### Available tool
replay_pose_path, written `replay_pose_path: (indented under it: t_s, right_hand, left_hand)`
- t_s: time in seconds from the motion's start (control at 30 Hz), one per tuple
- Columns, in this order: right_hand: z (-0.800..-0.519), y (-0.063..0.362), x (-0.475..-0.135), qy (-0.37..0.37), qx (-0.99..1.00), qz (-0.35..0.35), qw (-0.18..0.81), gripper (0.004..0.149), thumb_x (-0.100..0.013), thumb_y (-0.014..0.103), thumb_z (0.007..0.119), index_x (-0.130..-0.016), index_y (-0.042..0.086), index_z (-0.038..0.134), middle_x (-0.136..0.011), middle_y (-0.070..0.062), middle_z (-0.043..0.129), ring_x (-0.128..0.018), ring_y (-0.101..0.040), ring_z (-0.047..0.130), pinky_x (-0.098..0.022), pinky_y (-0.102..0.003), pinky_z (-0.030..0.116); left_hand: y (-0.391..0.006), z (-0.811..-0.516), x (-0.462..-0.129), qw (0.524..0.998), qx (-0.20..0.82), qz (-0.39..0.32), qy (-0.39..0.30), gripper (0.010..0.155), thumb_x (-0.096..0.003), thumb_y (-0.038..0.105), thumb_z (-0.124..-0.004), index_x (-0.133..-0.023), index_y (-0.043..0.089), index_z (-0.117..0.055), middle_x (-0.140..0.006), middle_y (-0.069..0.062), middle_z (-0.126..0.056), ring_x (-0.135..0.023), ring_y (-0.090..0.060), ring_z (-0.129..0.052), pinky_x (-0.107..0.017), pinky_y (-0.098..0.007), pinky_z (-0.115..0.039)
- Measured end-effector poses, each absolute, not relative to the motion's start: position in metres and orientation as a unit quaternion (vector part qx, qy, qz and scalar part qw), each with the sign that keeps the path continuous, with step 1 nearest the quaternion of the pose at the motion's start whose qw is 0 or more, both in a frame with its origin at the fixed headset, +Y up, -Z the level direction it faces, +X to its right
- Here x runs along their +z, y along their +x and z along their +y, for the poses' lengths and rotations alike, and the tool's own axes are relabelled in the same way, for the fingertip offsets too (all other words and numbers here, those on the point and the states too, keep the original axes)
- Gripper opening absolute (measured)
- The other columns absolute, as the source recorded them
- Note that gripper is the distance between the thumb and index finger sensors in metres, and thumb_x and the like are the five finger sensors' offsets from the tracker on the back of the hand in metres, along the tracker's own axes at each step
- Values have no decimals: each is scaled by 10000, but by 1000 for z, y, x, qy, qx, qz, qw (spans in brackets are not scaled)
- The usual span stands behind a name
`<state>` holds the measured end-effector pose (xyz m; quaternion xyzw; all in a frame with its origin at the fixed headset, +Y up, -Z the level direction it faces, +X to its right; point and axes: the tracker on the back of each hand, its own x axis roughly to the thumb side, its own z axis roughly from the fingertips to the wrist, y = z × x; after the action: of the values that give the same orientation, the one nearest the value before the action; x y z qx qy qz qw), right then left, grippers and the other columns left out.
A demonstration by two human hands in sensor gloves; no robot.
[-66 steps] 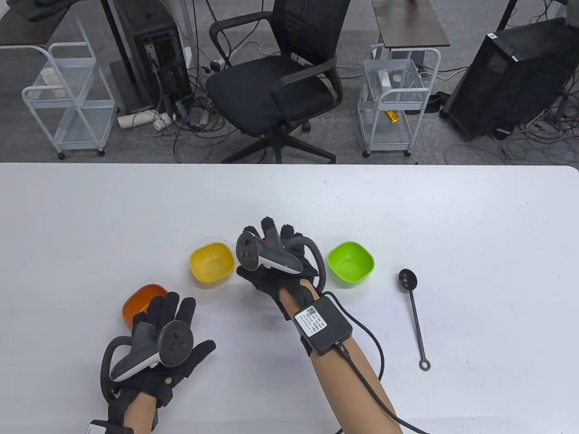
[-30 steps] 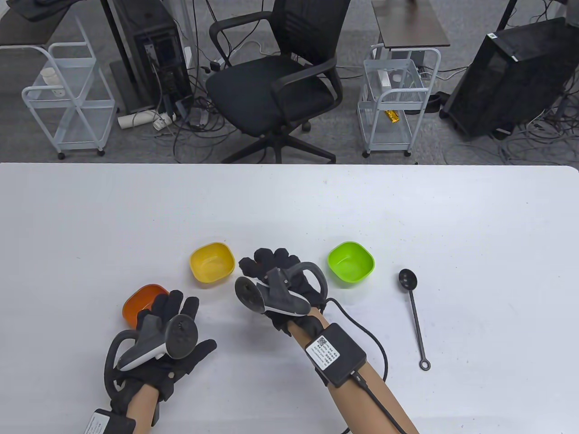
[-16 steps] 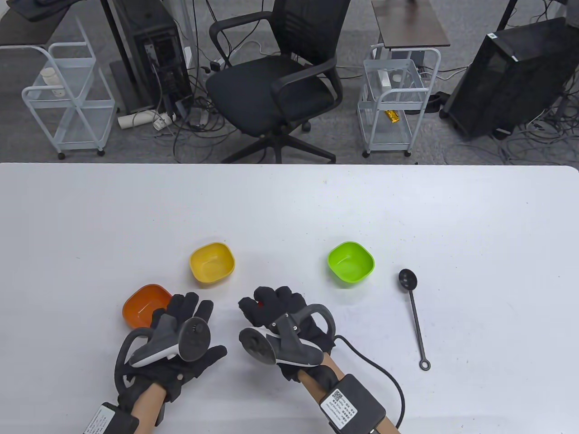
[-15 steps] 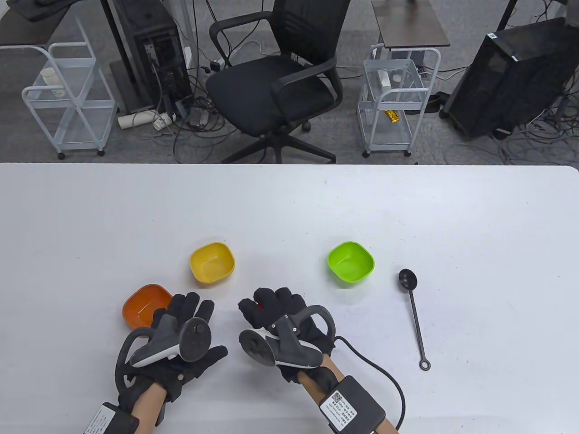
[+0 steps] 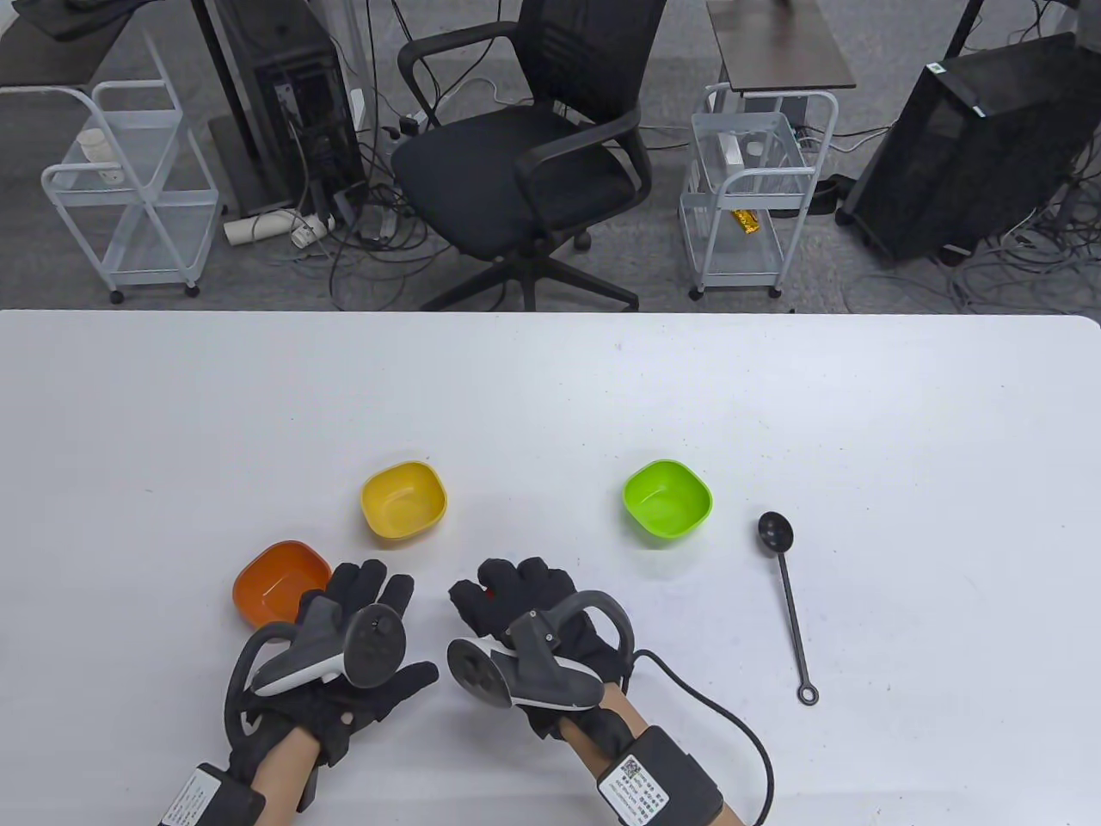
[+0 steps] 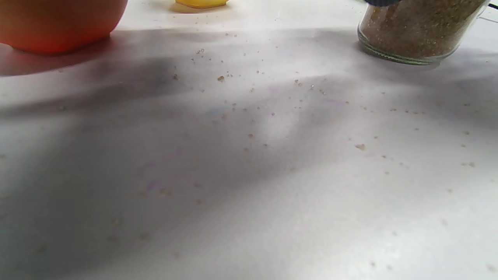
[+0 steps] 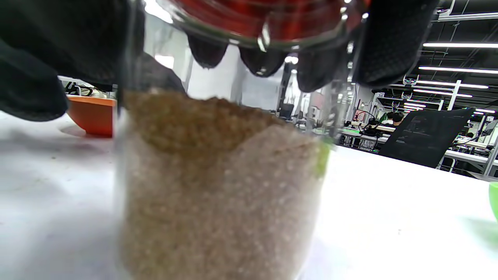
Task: Scoop brown sugar granules from jar into dishes
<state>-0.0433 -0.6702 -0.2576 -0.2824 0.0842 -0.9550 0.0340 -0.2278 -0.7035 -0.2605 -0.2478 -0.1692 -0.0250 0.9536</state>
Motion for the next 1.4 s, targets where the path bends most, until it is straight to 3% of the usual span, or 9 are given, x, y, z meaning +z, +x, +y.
replay_pose_path:
  t_s: [0.37, 0.57, 0.7, 0.93, 1.27, 1.4]
  right_hand:
    - [-662, -42, -263, -291, -955, -47, 18, 816, -495, 606, 668, -1126, 206, 339, -1192, -208, 392, -968, -575, 563, -728, -702, 553]
    - [-648, -38, -260, -268, -960, -59, 44, 846, -498, 601, 671, -1133, 169, 317, -1204, -232, 344, -973, -605, 563, -725, -704, 561]
    - [-636, -32, -260, -247, -966, -70, 24, 851, -498, 605, 677, -1135, 153, 339, -1200, -246, 388, -948, -590, 635, -712, -689, 607]
    - [-626, -33, -261, -225, -970, -84, 37, 821, -498, 595, 704, -1124, 136, 435, -1155, -224, 575, -876, -507, 802, -673, -636, 715]
    - [-620, -47, -267, -188, -974, -90, 94, 840, -467, 635, 755, -1112, 148, 527, -1100, -196, 709, -766, -428, 946, -610, -571, 827]
    - [-623, -50, -268, -214, -969, -68, 100, 817, -461, 630, 767, -1090, 144, 582, -1058, -186, 761, -737, -418, 961, -596, -575, 832]
  left_hand:
    - [-218, -713, -261, 943, 19, -206, -261, 1035, -588, 733, -508, -1163, 95, 69, -1235, -257, 54, -1158, -538, -48, -788, -730, -249]
    - [-209, -723, -264, 903, 212, -257, -271, 1127, -560, 733, -590, -1116, 63, 125, -1234, -273, 23, -1168, -548, -103, -794, -732, -278]
    - [-193, -721, -267, 894, 236, -279, -259, 1175, -546, 716, -671, -1118, 45, 107, -1230, -260, 21, -1184, -527, -141, -819, -699, -319]
    - [-180, -725, -287, 867, 327, -251, -280, 1236, -519, 618, -848, -1130, 53, 66, -1235, -233, -2, -1199, -495, -178, -843, -652, -327]
    - [-173, -737, -289, 827, 409, -259, -287, 1194, -521, 579, -910, -1167, 107, -24, -1278, -152, -144, -1255, -376, -314, -894, -551, -418]
    - [-173, -747, -288, 797, 467, -243, -296, 1178, -529, 562, -928, -1164, 159, -21, -1285, -85, -149, -1271, -330, -274, -911, -548, -359]
